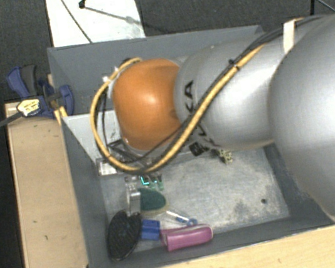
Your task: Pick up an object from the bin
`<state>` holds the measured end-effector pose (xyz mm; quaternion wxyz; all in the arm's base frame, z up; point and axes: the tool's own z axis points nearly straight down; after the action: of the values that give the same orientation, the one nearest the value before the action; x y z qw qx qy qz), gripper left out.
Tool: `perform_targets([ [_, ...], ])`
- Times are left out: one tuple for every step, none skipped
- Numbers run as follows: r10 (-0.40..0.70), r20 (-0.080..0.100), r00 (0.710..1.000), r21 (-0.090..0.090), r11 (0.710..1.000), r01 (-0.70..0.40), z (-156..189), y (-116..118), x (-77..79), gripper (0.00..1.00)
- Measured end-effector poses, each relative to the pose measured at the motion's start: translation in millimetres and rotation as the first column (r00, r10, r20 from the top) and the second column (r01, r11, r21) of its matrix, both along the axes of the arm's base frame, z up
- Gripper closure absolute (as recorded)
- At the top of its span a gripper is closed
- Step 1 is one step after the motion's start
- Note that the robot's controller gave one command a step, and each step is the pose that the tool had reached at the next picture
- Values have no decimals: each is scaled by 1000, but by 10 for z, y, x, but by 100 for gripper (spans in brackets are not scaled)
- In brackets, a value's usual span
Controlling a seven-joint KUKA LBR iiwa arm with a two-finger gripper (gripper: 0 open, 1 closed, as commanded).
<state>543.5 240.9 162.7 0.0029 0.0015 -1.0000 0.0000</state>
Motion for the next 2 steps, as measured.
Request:
perform_targets([
  [227,17,974,5,974,-227,-910,-361,-544,0],
  [222,8,975,2,975,-222,-915,-369,-558,100],
])
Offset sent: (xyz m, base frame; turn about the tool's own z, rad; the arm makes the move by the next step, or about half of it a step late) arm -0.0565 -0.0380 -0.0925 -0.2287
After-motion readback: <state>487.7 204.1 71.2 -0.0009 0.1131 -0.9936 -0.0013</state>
